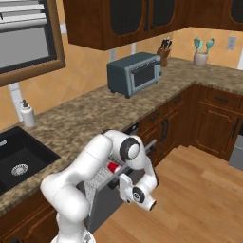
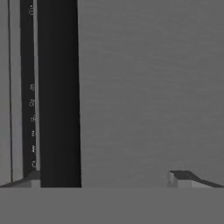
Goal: Pick up the cup and bowl from the counter, place them in the dishwasher, and close the dishwasher door.
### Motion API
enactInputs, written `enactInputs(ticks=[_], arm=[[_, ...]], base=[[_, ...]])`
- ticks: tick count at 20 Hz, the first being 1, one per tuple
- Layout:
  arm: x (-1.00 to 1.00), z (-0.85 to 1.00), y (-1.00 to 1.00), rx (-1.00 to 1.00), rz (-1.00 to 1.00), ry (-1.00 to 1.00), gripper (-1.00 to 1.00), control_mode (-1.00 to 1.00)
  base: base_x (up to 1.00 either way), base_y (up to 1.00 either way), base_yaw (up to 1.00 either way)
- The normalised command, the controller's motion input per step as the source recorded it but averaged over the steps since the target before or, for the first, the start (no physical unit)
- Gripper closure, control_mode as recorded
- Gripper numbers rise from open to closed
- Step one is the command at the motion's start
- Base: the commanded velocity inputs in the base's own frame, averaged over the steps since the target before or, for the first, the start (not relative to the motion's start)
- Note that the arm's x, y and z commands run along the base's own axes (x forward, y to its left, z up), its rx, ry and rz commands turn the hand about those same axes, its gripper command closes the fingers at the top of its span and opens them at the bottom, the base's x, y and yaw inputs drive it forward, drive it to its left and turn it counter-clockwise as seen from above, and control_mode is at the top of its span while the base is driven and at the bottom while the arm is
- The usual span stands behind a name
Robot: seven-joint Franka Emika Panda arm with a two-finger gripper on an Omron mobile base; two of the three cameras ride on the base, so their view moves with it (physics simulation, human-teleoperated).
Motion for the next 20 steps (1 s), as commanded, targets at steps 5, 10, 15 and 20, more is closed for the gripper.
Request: enactInputs(ticks=[5,10,15,20], arm=[[0.61,-0.23,1.0,-0.2,-0.12,0.0,-1.0,-1.0],[0.5,-0.24,1.0,-0.19,-0.11,0.0,-1.0,-1.0],[0.35,-0.29,1.0,-0.1,-0.07,0.0,-1.0,-1.0],[0.02,-0.6,0.99,0.19,0.0,-0.04,-1.0,-1.0]], base=[[0.0,0.0,0.0],[0.0,0.0,0.0],[0.0,0.0,0.0],[0.0,0.0,0.0]])
